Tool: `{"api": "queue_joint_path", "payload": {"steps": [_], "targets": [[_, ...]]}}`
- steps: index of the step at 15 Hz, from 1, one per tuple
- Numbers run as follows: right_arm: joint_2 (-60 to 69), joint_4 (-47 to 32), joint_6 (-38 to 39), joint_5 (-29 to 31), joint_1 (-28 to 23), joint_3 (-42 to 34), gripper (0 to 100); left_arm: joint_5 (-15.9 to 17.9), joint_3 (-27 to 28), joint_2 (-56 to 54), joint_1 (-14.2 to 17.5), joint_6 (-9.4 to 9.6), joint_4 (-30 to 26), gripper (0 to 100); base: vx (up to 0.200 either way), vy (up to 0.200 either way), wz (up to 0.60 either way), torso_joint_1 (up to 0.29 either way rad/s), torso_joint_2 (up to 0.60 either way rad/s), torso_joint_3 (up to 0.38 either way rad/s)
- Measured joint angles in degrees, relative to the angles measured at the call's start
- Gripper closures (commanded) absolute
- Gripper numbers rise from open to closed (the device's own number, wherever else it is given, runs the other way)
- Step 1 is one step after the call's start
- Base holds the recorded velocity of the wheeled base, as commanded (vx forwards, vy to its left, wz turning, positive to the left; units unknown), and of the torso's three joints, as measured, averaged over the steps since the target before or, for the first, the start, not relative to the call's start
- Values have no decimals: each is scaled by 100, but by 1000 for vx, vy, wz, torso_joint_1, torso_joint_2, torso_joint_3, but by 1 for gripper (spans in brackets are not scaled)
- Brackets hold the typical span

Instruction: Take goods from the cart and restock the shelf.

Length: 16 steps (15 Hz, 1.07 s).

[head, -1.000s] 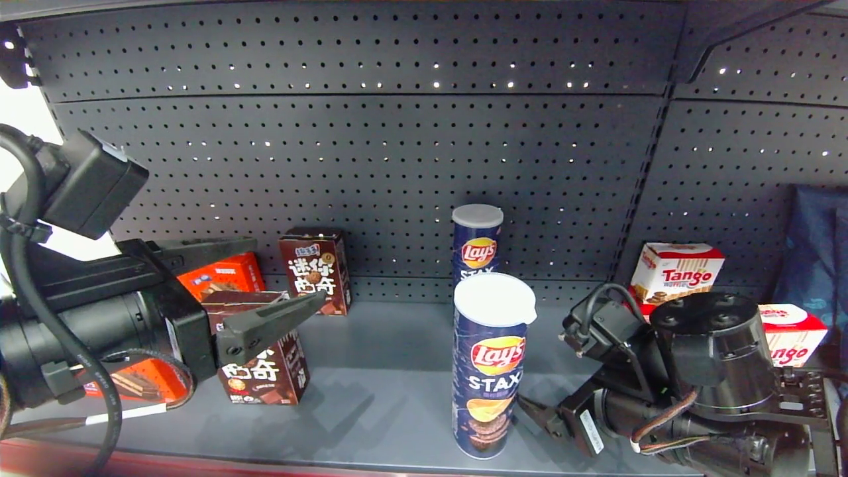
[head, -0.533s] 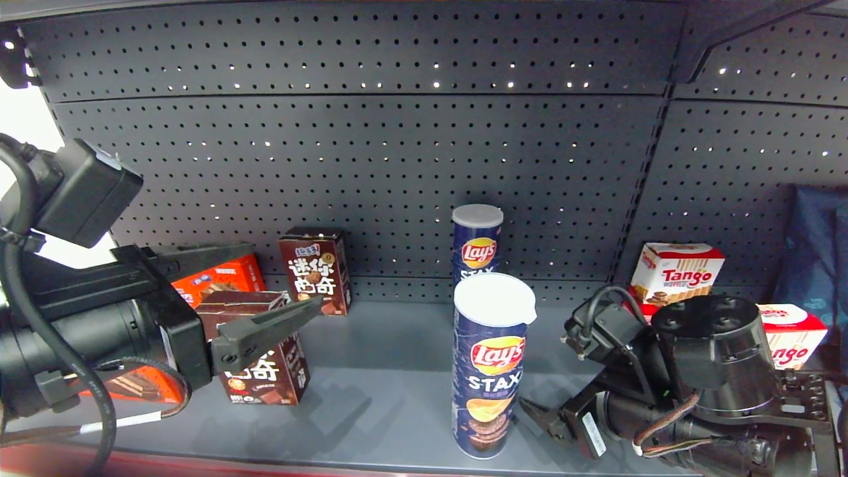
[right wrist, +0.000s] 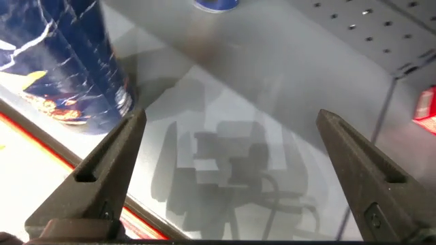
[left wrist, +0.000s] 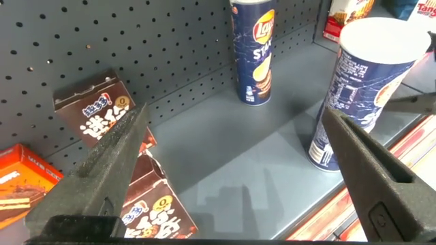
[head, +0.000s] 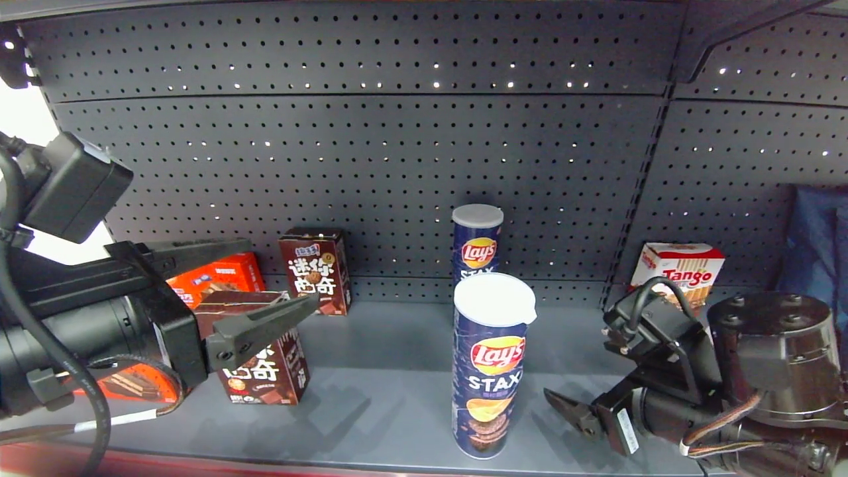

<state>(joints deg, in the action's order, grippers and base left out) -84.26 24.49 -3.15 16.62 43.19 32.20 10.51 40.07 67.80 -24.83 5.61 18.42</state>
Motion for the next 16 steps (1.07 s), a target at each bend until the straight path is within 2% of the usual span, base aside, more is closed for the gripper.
{"api": "queue_joint_path", "payload": {"steps": [8,16], "targets": [[-28,39,-7,-26,-425,256,0,5,-13,0,-30,9,-9,0,0,0,0,0,0,0],[-546,46,-27,-45,-414,746,0,2,-7,-2,-27,5,-9,0,0,0,0,0,0,0]]}}
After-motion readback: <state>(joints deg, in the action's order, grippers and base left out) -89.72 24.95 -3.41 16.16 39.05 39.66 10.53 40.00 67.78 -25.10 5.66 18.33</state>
